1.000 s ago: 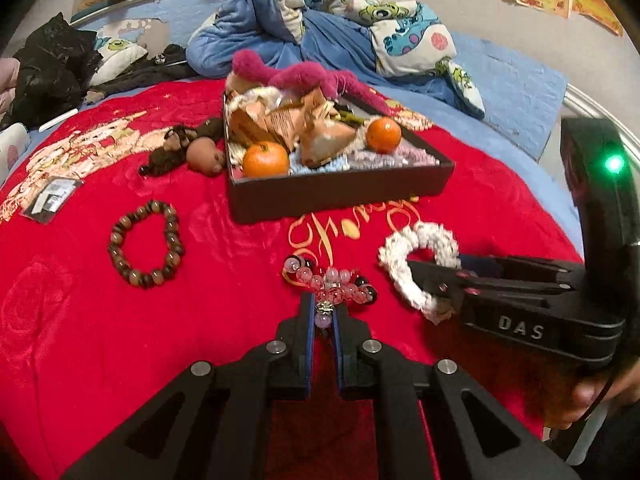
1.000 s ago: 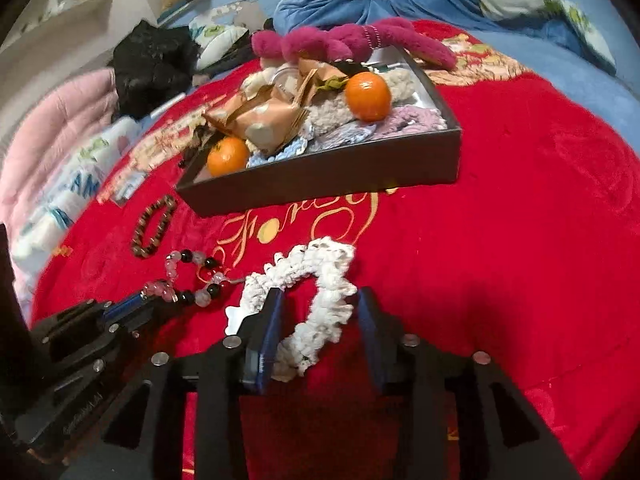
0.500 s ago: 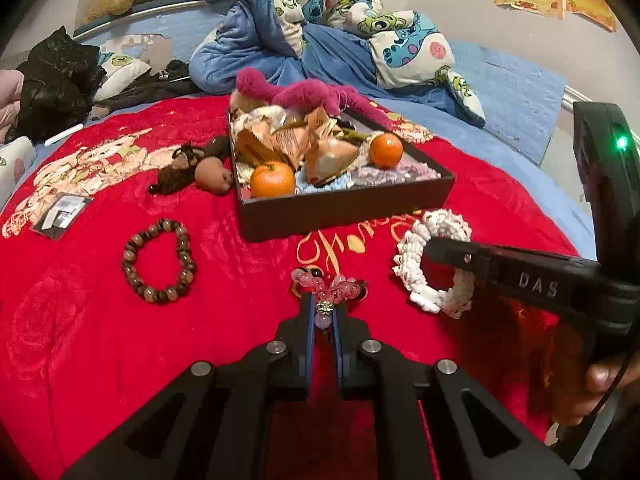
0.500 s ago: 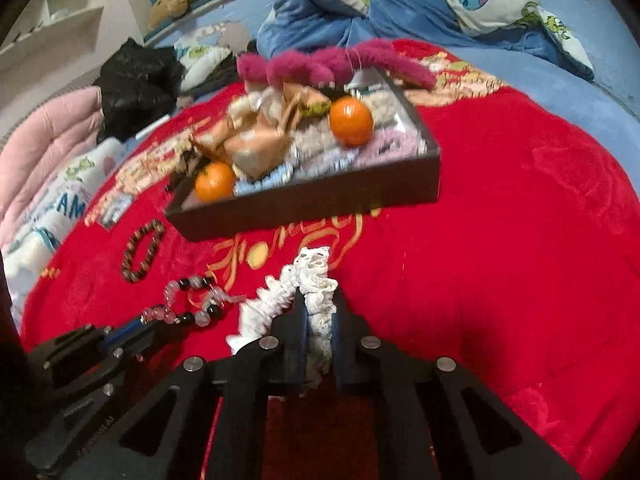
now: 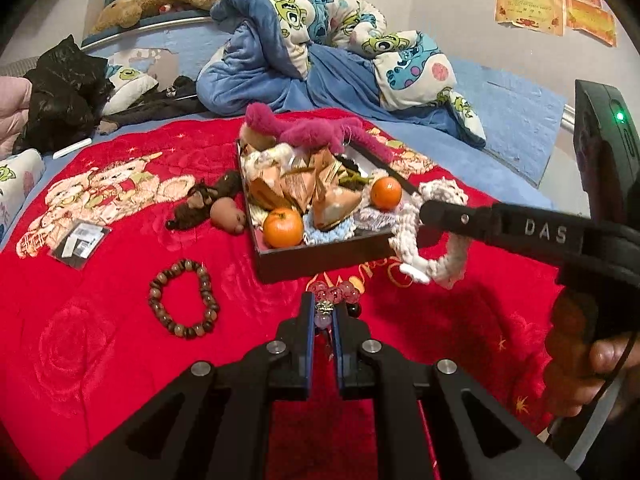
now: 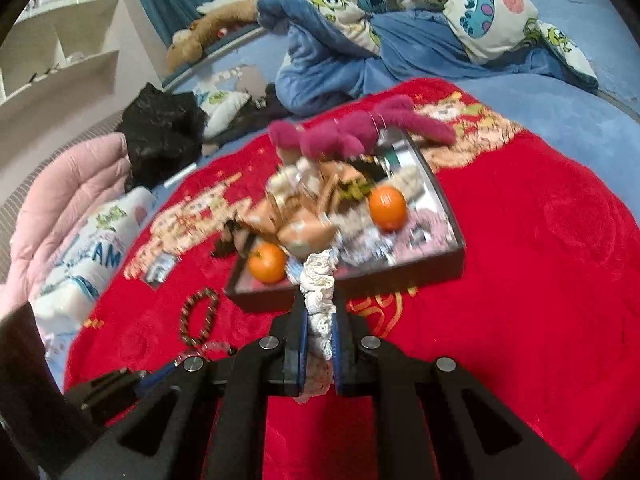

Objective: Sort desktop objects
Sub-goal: 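Lift the pink bracelet with the left tool while the right tool lifts the white scrunchie, then carry the pink bracelet over the tray with the left tool while the right tool carries the scrunchie there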

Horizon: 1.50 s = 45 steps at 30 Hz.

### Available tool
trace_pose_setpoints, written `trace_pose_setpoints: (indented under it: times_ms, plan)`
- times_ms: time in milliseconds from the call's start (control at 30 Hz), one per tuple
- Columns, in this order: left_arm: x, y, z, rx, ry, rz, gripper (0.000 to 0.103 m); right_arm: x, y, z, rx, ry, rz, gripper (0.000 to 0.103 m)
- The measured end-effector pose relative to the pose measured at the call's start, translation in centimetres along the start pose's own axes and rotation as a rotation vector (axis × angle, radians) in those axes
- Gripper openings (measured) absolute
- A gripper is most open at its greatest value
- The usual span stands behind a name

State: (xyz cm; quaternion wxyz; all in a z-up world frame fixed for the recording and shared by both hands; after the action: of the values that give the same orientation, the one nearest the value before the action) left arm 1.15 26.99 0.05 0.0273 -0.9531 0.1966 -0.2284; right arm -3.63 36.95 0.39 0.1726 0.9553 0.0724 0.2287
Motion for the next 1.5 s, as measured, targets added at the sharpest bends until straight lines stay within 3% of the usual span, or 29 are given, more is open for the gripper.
trace_pose_setpoints:
  times_ms: [467,833,1133,1500]
  plan:
    - [-1.0,-0.4,-2.8,-0.010,-0.016,-0.003,0.008,-0.9,-0.7,-3.0,-0.082,-0.050,-0.014,0.010]
    - [-6.0,-0.3,-7.0,-0.017,-0.029,-0.003,0.008,-4.4,-1.4,-2.4,-0.087,-0.010,0.027,0.010]
    - [-9.5,-0.2,-9.1,-0.064,-0.044,-0.017,0.008,-6.8,-1.9,-3.6,-0.075,-0.027,0.062,0.010]
    - [-13.4,1.5,-8.6,-0.041,-0.054,-0.026,0.008,-9.9,-3.2,-3.3,-0.042,0.002,0.146,0.010]
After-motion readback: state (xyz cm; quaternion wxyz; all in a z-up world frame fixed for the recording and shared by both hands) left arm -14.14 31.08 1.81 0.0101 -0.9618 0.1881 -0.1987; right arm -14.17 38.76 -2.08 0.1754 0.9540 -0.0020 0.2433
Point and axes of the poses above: each gripper's, at about its wrist camera, not at the fingertips, and x roughly against the way its jaws point, y to its left, z to its underside, the point moved 9 cm from there along -x, roughly the way its jaws point, and after that the axes turned 13 degrees about -y, right-handed, at the moved point
